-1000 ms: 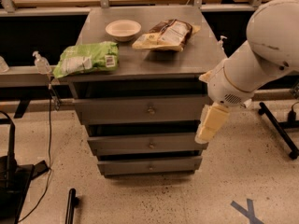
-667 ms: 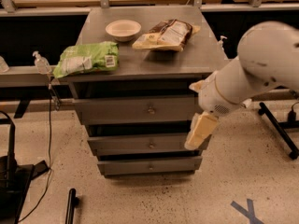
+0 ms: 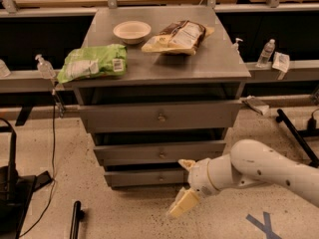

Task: Open bottom drawer

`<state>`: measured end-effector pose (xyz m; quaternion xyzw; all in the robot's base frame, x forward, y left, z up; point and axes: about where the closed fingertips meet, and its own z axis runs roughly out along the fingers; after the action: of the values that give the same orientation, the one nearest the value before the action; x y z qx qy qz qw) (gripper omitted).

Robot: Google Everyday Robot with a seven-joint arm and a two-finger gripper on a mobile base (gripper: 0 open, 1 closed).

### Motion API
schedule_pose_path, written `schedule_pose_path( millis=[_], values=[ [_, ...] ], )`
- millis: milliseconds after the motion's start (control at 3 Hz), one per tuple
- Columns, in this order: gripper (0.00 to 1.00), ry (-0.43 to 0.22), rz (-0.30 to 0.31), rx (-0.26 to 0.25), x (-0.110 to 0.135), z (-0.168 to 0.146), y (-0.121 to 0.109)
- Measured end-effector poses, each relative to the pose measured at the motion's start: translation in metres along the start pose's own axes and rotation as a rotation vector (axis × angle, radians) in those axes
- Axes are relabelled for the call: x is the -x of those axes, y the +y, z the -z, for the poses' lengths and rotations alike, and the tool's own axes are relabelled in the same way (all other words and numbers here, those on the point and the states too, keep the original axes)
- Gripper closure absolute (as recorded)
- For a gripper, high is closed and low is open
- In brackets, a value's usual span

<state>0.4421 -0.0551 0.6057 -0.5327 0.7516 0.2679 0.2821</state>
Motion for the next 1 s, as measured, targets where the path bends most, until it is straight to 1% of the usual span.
schedule_pose_path(
  millis=[333, 667, 1000],
  values=[
    [0.0, 0.012, -0.102, 0.008, -0.029, -0.027, -0.011],
    [0.0, 0.011, -0.104, -0.002, -0.034, -0.025, -0.015],
    [0.0, -0.046, -0.072, -0.028, -0.064, -0.035, -0.042]
  ],
)
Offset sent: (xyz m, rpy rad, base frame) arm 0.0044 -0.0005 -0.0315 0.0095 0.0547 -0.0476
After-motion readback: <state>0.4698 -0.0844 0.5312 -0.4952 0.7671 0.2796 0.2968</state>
